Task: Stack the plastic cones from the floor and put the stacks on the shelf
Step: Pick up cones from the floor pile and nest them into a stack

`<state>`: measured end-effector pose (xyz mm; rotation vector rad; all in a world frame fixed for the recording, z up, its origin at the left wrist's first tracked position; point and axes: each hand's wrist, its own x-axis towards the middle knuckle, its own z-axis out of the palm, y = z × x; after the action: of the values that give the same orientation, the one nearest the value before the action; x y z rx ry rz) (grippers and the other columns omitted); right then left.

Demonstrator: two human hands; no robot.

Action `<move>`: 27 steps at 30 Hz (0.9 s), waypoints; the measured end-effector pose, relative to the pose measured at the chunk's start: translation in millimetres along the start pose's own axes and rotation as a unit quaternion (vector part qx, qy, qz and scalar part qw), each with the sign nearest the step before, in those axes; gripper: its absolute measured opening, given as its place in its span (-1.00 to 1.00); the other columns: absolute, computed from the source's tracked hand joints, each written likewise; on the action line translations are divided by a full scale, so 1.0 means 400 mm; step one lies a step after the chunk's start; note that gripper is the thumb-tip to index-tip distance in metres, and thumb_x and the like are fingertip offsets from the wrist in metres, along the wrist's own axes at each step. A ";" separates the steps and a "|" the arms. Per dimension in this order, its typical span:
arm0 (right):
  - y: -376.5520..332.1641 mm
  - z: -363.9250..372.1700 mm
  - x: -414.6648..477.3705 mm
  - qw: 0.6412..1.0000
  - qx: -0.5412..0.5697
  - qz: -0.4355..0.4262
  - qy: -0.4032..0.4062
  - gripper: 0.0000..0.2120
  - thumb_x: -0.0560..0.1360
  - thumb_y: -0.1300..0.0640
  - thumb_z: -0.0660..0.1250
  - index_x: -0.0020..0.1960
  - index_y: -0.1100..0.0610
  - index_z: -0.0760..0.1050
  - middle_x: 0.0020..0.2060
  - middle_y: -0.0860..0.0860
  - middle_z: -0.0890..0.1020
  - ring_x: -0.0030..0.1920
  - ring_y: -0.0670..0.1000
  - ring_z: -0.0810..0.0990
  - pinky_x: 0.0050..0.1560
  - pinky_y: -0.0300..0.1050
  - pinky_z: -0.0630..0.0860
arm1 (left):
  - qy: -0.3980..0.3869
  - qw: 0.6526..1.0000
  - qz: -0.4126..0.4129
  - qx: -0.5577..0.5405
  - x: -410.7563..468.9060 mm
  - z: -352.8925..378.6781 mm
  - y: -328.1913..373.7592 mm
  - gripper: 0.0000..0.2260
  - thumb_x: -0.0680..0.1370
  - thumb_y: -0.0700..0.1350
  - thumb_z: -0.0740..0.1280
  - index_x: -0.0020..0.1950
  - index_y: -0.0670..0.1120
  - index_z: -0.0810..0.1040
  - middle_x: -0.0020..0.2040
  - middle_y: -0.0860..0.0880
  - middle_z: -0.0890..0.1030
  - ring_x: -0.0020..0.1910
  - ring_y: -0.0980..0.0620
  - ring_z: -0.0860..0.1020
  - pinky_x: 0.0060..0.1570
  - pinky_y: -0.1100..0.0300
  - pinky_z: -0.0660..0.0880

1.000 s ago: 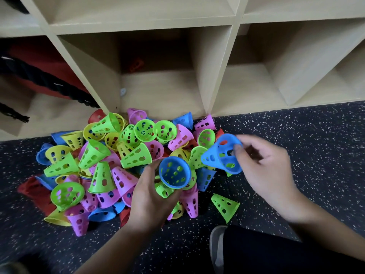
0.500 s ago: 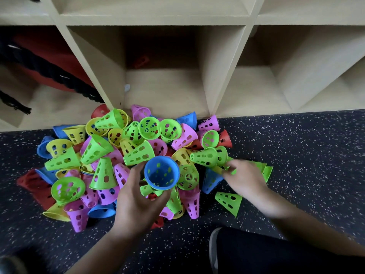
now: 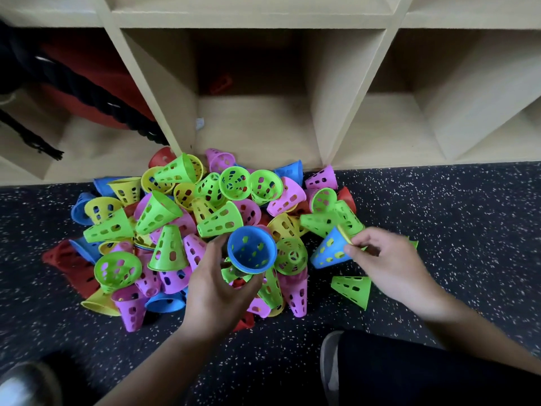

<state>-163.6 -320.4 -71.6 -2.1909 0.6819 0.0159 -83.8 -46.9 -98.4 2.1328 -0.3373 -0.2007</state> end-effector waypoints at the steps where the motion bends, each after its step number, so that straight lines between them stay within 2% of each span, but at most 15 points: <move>1: -0.030 -0.021 -0.014 0.999 0.028 -0.022 0.016 -0.89 0.46 0.13 0.49 -0.17 -0.05 0.60 -0.25 -0.18 0.67 -0.17 -0.18 0.62 -0.17 -0.40 0.45 | 0.003 1.000 0.003 0.000 0.000 -0.001 0.005 -0.41 0.34 -0.04 0.61 0.27 0.13 0.42 0.12 0.26 0.58 0.09 0.20 0.57 0.07 0.16 0.55; 4: -0.138 -0.062 -0.049 0.987 0.091 -0.123 0.055 -0.89 0.41 0.13 0.52 -0.17 -0.04 0.62 -0.28 -0.06 0.66 -0.28 -0.06 0.57 -0.24 -0.21 0.48 | 0.012 1.000 0.017 0.003 0.000 0.001 0.028 -0.42 0.35 0.01 0.59 0.22 0.30 0.35 0.10 0.32 0.55 0.08 0.27 0.55 0.03 0.27 0.52; 7: -0.237 -0.045 -0.057 0.968 0.088 -0.236 0.009 -0.89 0.38 0.03 0.54 -0.15 -0.01 0.64 -0.33 0.03 0.60 -0.36 0.07 0.50 -0.33 -0.05 0.45 | 0.012 1.000 0.020 -0.001 -0.001 0.009 0.043 -0.42 0.35 0.05 0.58 0.26 0.27 0.36 0.11 0.33 0.54 0.09 0.26 0.54 0.04 0.23 0.53; 10: -0.269 -0.007 -0.047 0.948 0.040 -0.311 -0.061 -0.72 0.37 -0.11 0.51 0.02 -0.01 0.67 -0.11 -0.12 0.66 -0.32 -0.01 0.47 -0.31 -0.26 0.41 | 0.018 0.999 0.019 -0.019 0.001 0.013 0.047 -0.40 0.35 0.06 0.58 0.31 0.11 0.41 0.12 0.24 0.59 0.09 0.21 0.57 0.07 0.12 0.56; 12: -0.259 0.000 -0.032 0.950 0.080 -0.299 -0.044 -0.72 0.41 -0.06 0.49 0.07 0.02 0.67 -0.05 -0.20 0.64 -0.32 -0.03 0.48 -0.32 -0.34 0.38 | 0.021 0.999 0.025 -0.025 0.002 0.008 0.048 -0.41 0.36 0.05 0.59 0.31 0.08 0.42 0.12 0.24 0.59 0.10 0.21 0.57 0.06 0.17 0.56; 14: -0.230 0.003 -0.006 0.963 0.122 -0.242 0.005 -0.86 0.46 0.08 0.49 0.01 0.02 0.67 -0.14 -0.26 0.64 -0.34 -0.08 0.48 -0.32 -0.43 0.34 | 0.023 0.999 0.027 -0.024 0.002 -0.002 0.046 -0.42 0.35 0.03 0.59 0.28 0.13 0.41 0.11 0.30 0.57 0.09 0.25 0.56 0.04 0.34 0.51; 16: -0.181 0.021 0.041 0.981 0.093 -0.169 0.036 -0.89 0.48 0.17 0.47 -0.07 -0.03 0.67 -0.19 -0.29 0.66 -0.33 -0.07 0.50 -0.33 -0.41 0.36 | 0.026 0.999 0.021 -0.021 0.002 -0.012 0.040 -0.41 0.34 0.00 0.61 0.26 0.19 0.39 0.09 0.34 0.57 0.08 0.29 0.55 0.00 0.49 0.44; 19: -0.111 0.071 0.121 0.994 -0.008 -0.111 0.010 -0.86 0.49 0.14 0.43 -0.04 -0.09 0.67 -0.19 -0.34 0.66 -0.30 0.05 0.60 -0.28 -0.27 0.46 | 0.026 0.999 0.014 -0.017 0.002 -0.022 0.028 -0.41 0.34 -0.09 0.63 0.17 0.26 0.37 0.10 0.41 0.53 0.06 0.33 0.53 -0.04 0.55 0.40; 20: -0.090 0.093 0.144 0.994 -0.028 -0.102 -0.014 -0.86 0.49 0.11 0.43 0.00 -0.09 0.67 -0.16 -0.32 0.66 -0.31 0.00 0.62 -0.27 -0.26 0.47 | 0.025 0.999 0.011 -0.018 0.003 -0.024 0.026 -0.40 0.33 -0.11 0.63 0.15 0.28 0.36 0.09 0.46 0.51 0.05 0.35 0.52 -0.06 0.57 0.39; 21: -0.074 0.113 0.165 0.994 -0.043 -0.095 -0.040 -0.84 0.49 0.08 0.44 0.05 -0.09 0.66 -0.13 -0.28 0.67 -0.34 -0.12 0.60 -0.30 -0.27 0.46 | 0.024 1.000 0.009 -0.019 0.004 -0.026 0.025 -0.39 0.33 -0.12 0.62 0.14 0.29 0.36 0.08 0.50 0.50 0.06 0.39 0.51 -0.06 0.59 0.38; 22: -0.064 0.133 0.184 0.993 -0.050 -0.087 -0.066 -0.80 0.48 0.05 0.46 0.11 -0.07 0.65 -0.10 -0.22 0.68 -0.34 -0.21 0.57 -0.31 -0.31 0.41 | 0.024 1.000 0.008 -0.018 0.005 -0.028 0.024 -0.39 0.33 -0.13 0.62 0.14 0.30 0.35 0.07 0.53 0.49 0.06 0.42 0.50 -0.06 0.60 0.37; 24: -0.053 0.168 0.212 0.990 -0.051 -0.071 -0.107 -0.63 0.43 -0.03 0.51 0.22 -0.06 0.60 -0.07 -0.16 0.65 -0.23 -0.27 0.55 -0.19 -0.30 0.38 | 0.027 0.999 0.008 -0.015 0.010 -0.030 0.021 -0.39 0.32 -0.13 0.63 0.13 0.30 0.36 0.07 0.54 0.48 0.05 0.45 0.49 -0.05 0.61 0.36; 27: -0.047 0.204 0.237 0.988 -0.063 -0.034 -0.135 -0.41 0.35 -0.15 0.55 0.34 -0.11 0.51 -0.06 -0.12 0.57 -0.04 -0.06 0.59 -0.06 -0.16 0.43 | 0.029 0.999 0.006 -0.017 0.019 -0.033 0.018 -0.40 0.33 -0.11 0.63 0.13 0.31 0.36 0.07 0.53 0.48 0.05 0.46 0.49 -0.07 0.61 0.36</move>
<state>-56.6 -296.2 -134.4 -2.2748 0.4634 0.3231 -74.0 -42.7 -85.1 2.0982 -0.3097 -0.1361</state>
